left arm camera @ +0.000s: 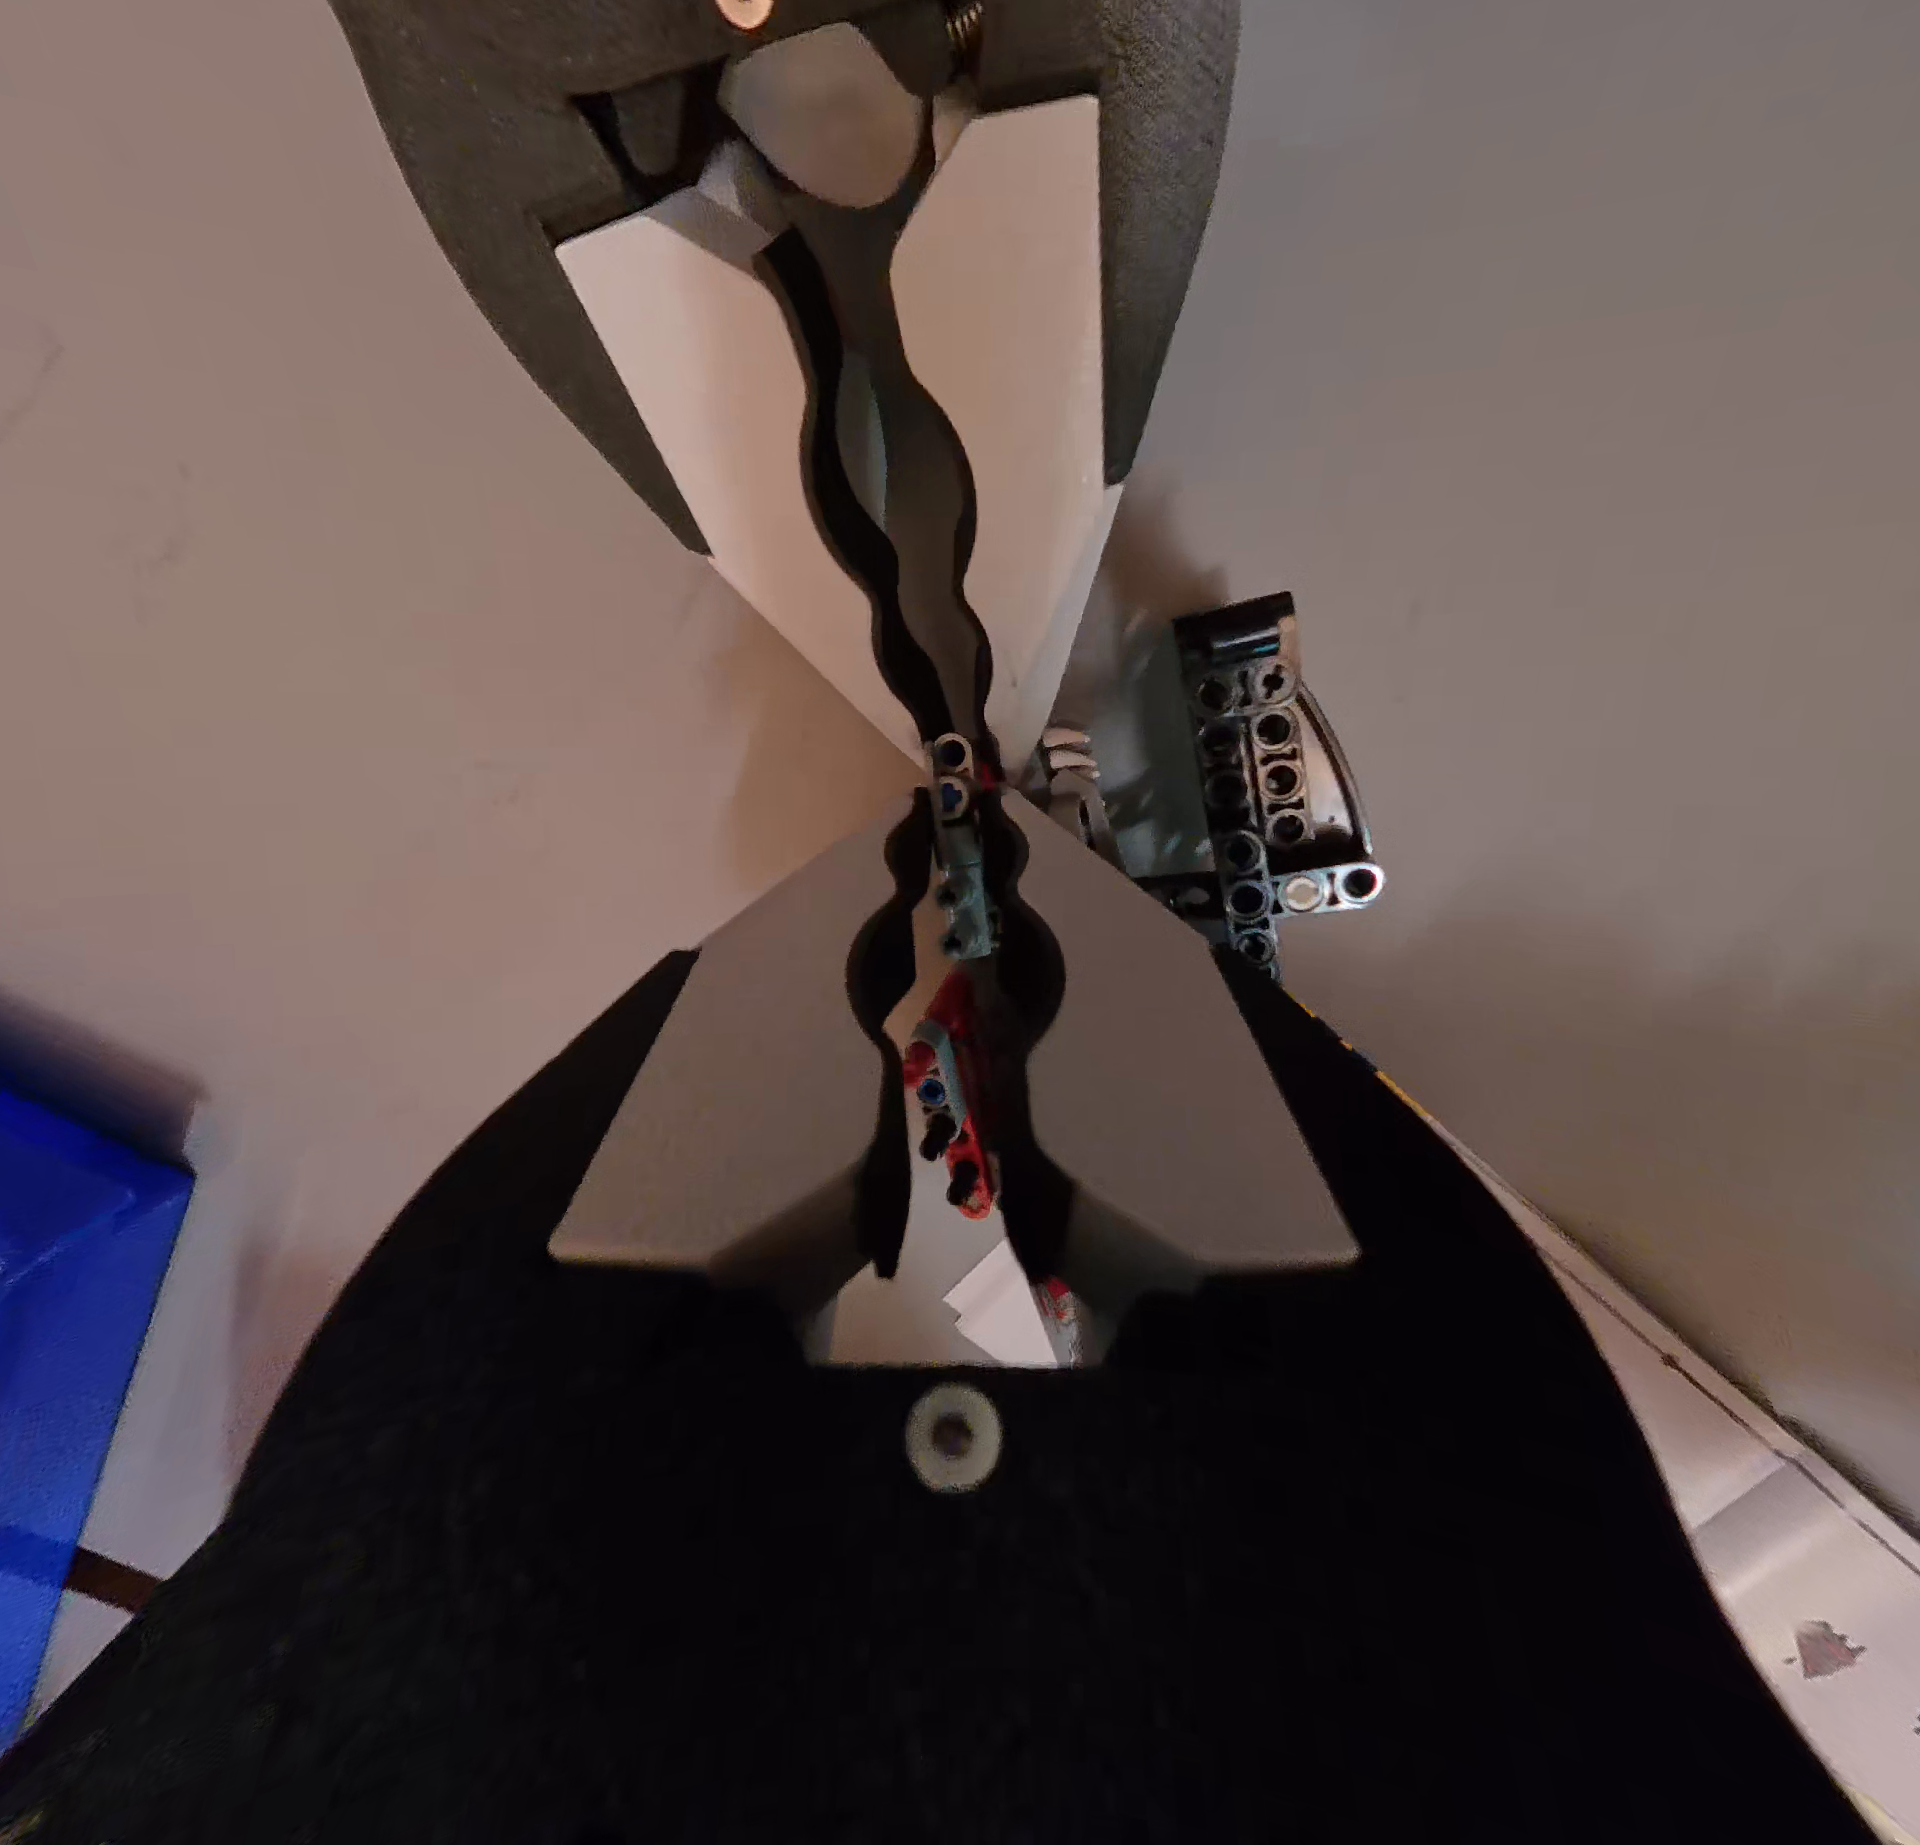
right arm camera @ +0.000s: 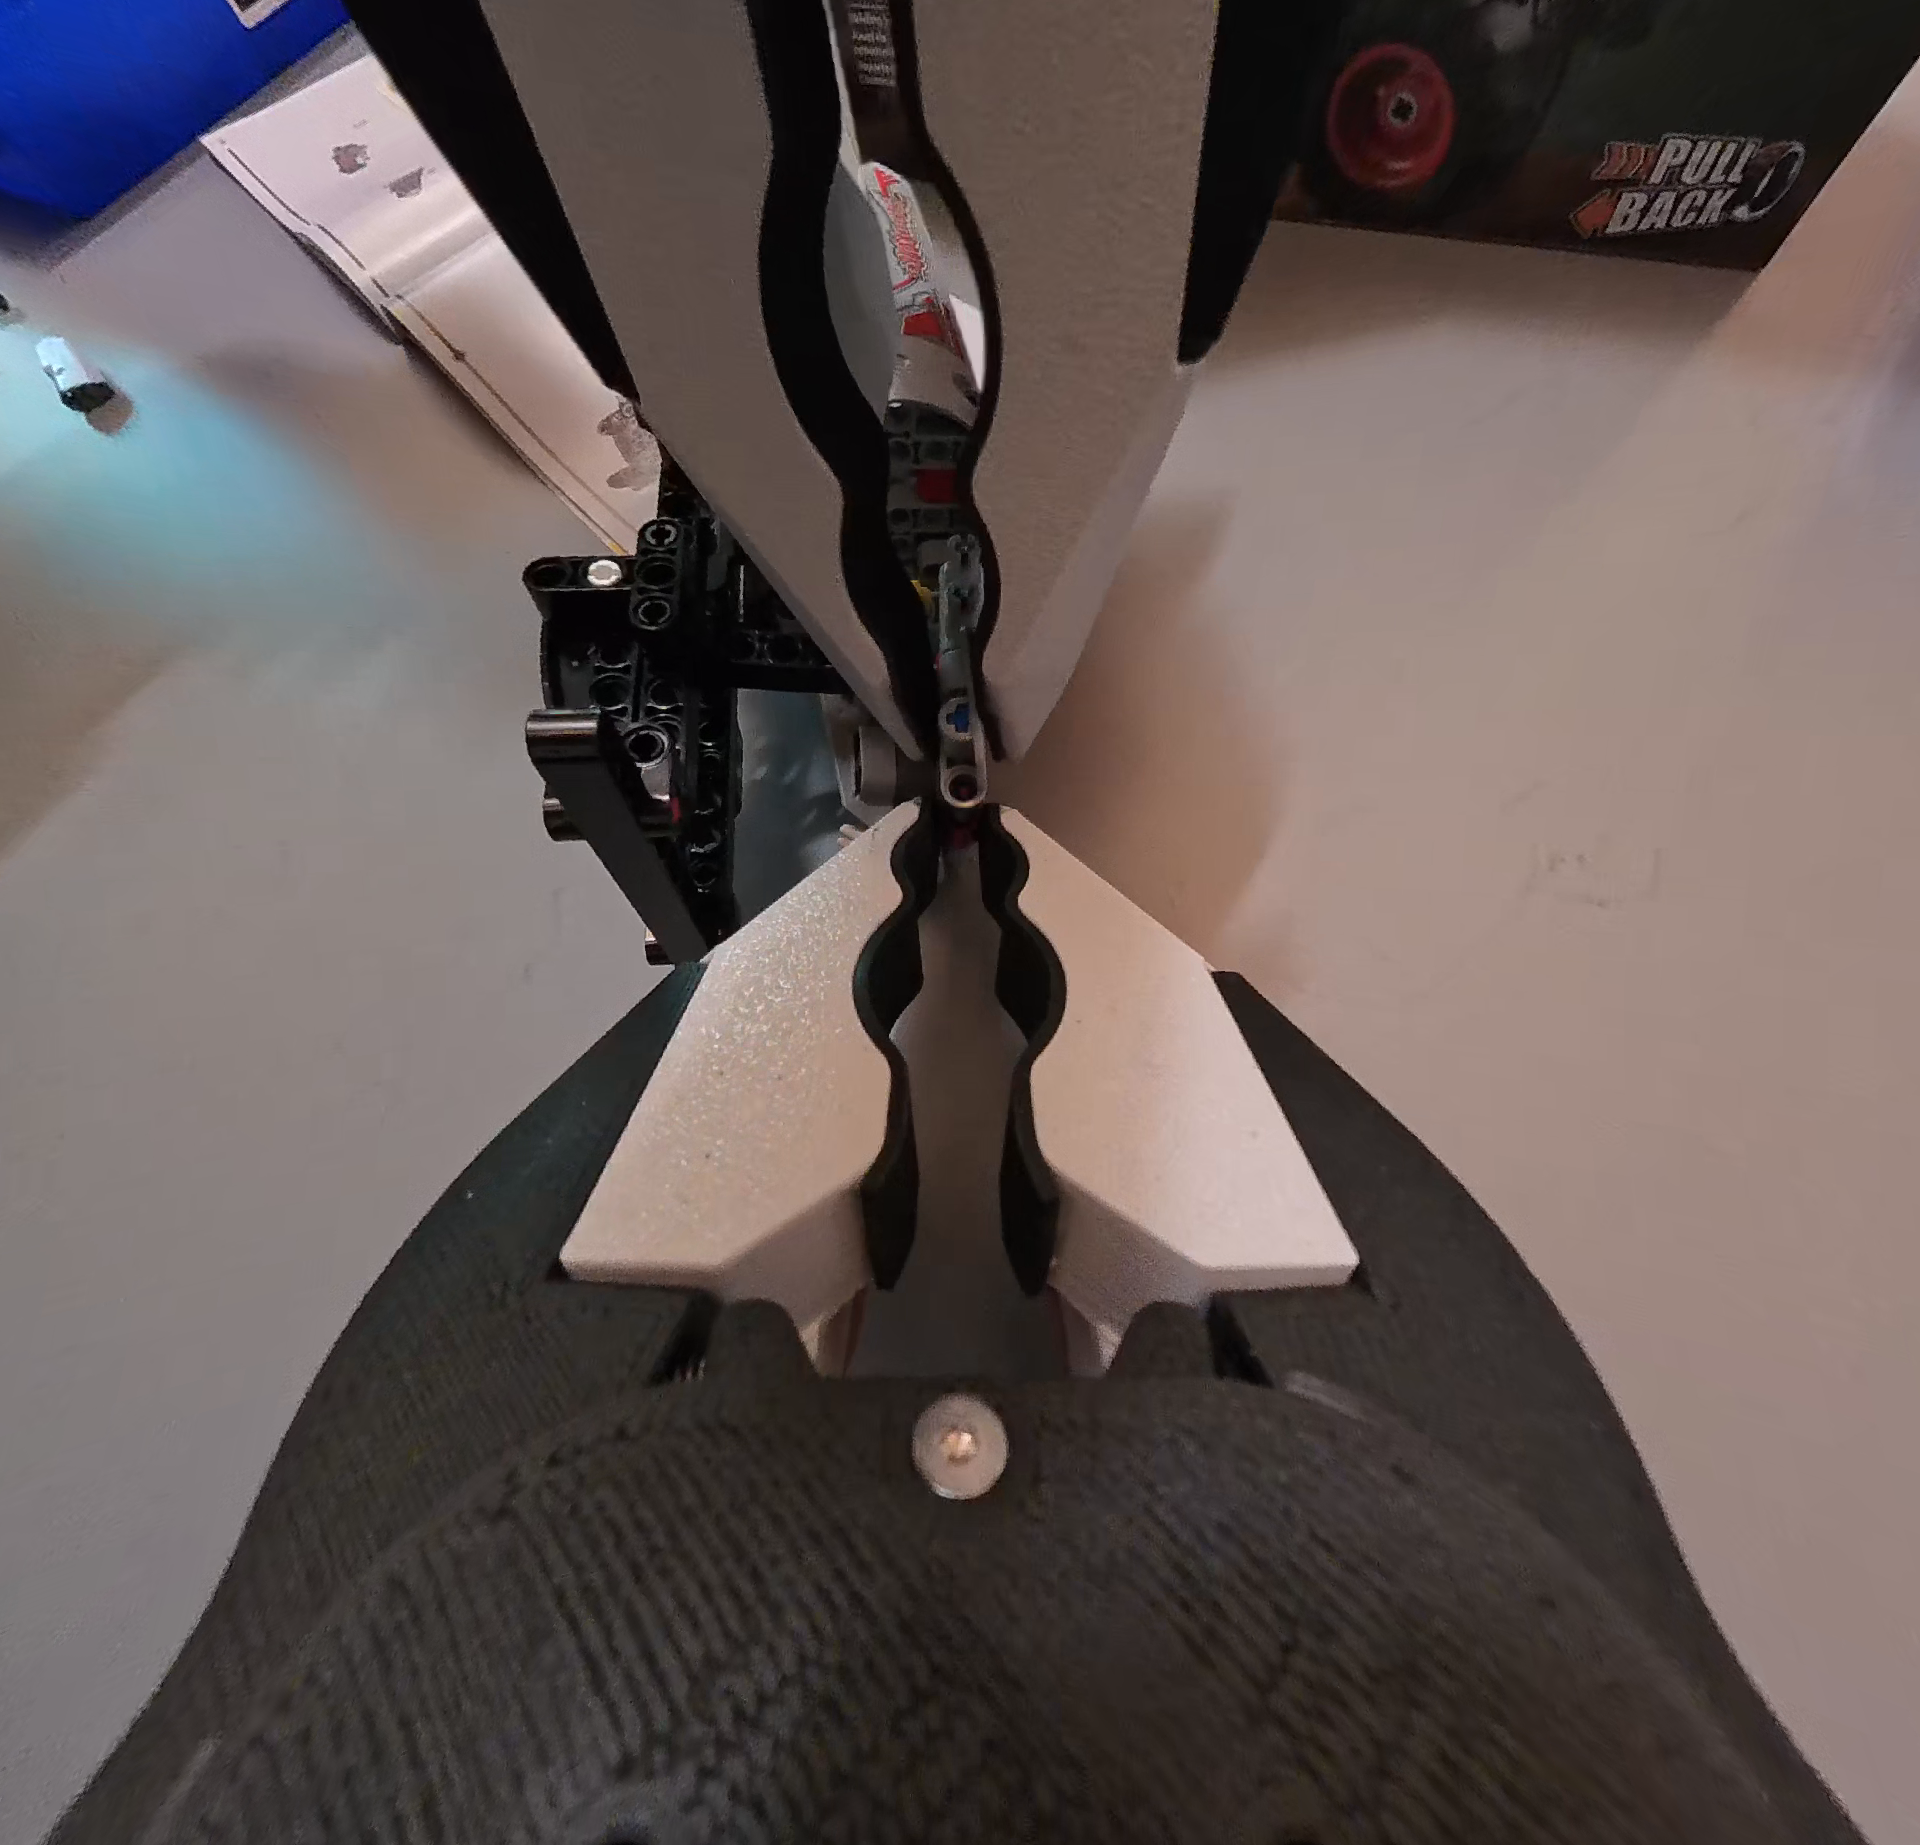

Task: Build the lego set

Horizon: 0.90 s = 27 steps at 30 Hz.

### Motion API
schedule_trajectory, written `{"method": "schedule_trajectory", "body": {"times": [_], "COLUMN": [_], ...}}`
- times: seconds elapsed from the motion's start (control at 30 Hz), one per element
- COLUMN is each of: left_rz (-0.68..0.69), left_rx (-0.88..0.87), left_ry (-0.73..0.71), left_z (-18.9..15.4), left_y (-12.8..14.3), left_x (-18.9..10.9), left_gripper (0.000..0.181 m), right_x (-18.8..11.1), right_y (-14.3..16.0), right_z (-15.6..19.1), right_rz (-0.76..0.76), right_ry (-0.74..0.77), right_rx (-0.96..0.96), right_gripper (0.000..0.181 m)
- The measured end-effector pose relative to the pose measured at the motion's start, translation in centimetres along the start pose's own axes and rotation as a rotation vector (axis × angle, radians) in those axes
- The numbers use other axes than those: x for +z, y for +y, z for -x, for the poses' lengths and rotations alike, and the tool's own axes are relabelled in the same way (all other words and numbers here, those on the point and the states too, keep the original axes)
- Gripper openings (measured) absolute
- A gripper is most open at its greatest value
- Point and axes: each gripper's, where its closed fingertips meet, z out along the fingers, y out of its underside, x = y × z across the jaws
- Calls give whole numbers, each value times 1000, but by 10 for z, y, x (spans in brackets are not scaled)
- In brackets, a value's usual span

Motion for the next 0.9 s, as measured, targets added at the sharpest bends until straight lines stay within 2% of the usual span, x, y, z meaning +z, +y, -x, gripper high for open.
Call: {"method": "schedule_trajectory", "body": {"times": [0.27,0.37,0.53,0.67,0.9], "left_rz": [52,81,51,94,140], "left_rx": [-74,-26,34,57,-80], "left_ry": [49,40,4,19,114], "left_z": [-1,0,0,-1,-4], "left_y": [1,0,0,1,2], "left_x": [0,1,1,1,2], "left_gripper": [6,6,6,6,5], "right_x": [0,0,0,2,2], "right_y": [0,0,1,0,0], "right_z": [1,0,0,1,1], "right_rz": [-3,3,6,9,8], "right_ry": [-16,-13,-11,3,-3], "right_rx": [11,9,8,-15,-12], "right_gripper": [6,7,7,7,7]}}
